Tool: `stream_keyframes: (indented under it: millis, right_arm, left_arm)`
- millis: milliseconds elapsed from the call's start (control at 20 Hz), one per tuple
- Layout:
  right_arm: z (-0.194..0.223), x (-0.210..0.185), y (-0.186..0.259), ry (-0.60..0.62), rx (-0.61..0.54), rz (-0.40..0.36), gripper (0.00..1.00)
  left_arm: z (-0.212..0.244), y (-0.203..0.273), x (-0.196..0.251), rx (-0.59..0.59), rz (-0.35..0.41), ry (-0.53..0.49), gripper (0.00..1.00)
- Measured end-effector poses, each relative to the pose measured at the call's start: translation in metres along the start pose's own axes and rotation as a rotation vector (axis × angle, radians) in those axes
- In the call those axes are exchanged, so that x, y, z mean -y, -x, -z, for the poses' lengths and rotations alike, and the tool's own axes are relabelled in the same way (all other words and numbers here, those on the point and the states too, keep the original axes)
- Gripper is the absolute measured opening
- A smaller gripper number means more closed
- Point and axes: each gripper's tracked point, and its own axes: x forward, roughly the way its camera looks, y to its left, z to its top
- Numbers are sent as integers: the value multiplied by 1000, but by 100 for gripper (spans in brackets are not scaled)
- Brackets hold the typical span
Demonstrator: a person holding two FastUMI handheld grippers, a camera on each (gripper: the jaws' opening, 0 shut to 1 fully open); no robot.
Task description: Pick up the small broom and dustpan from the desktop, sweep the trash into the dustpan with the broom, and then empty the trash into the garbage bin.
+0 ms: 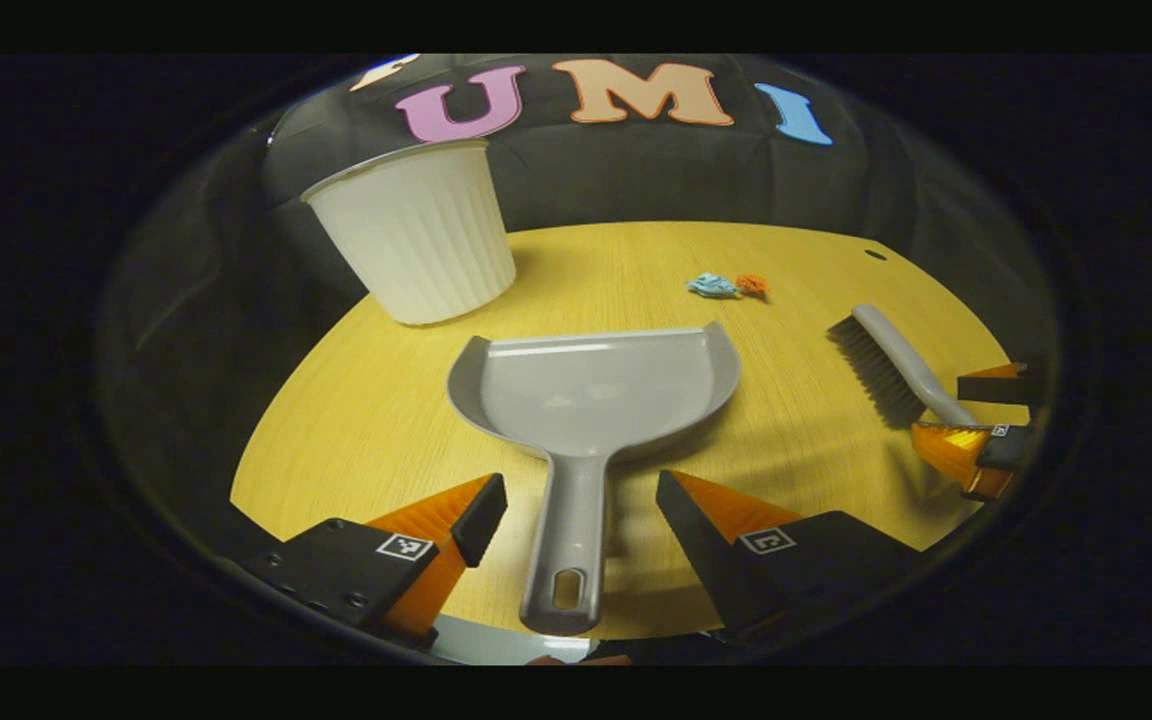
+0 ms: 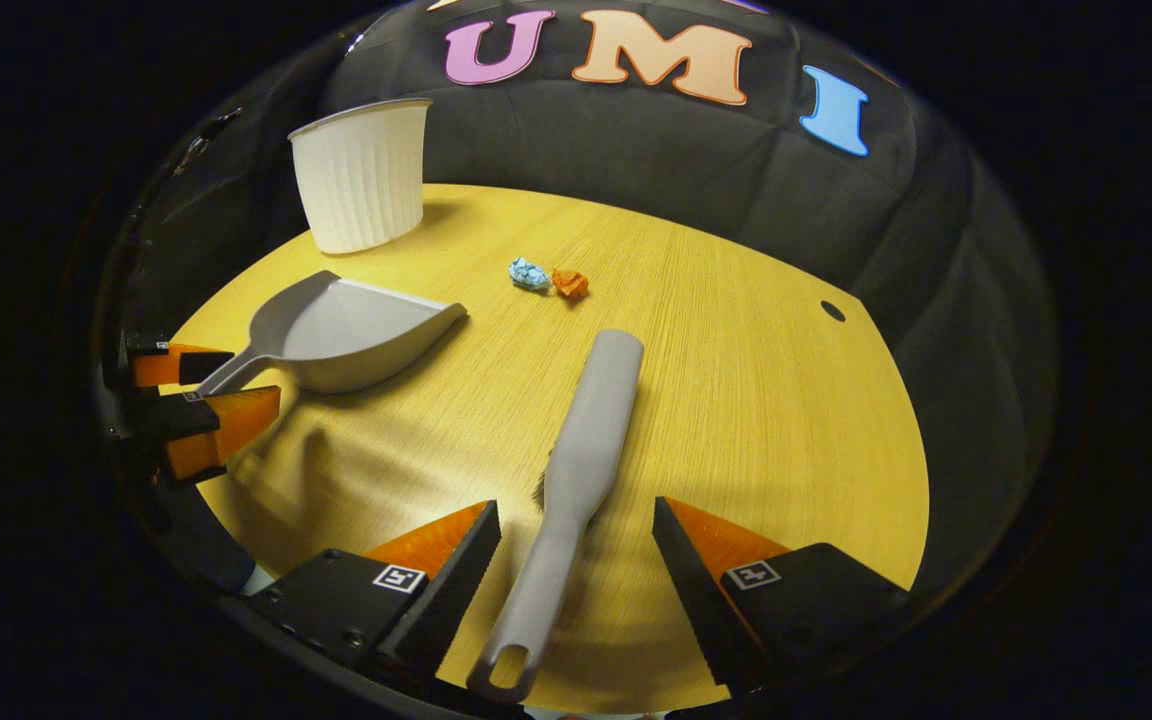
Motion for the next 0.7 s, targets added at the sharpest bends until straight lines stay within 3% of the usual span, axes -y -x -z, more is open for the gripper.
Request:
stream_keyframes:
  millis: [50, 150, 200, 250, 300, 550, 600, 700]
  right_arm:
    - [3, -1, -3, 5, -22, -5, 92]
    - [12, -3, -8, 14, -71, -18, 77]
    - [15, -1, -10, 21, -89, -11, 53]
    - [16, 3, -12, 27, -101, -8, 40]
    - [18, -1, -12, 26, -127, -41, 26]
    - [6, -1, -3, -9, -97, -65, 15]
    - [1, 2, 0, -11, -75, -59, 19]
    - [-14, 10, 8, -19, -29, -47, 18]
  left_arm:
    - [2, -1, 4, -13, 20, -14, 94]
    - [3, -5, 2, -27, 13, -44, 81]
    - [3, -6, 0, -35, 8, -59, 55]
    - [4, -9, -2, -42, 3, -63, 49]
    - [3, -12, -2, -43, 9, -54, 35]
    - [-11, -3, -5, -20, 34, -19, 27]
    - [-17, -2, -5, -6, 48, -21, 22]
    - [-31, 7, -3, 31, 83, -38, 24]
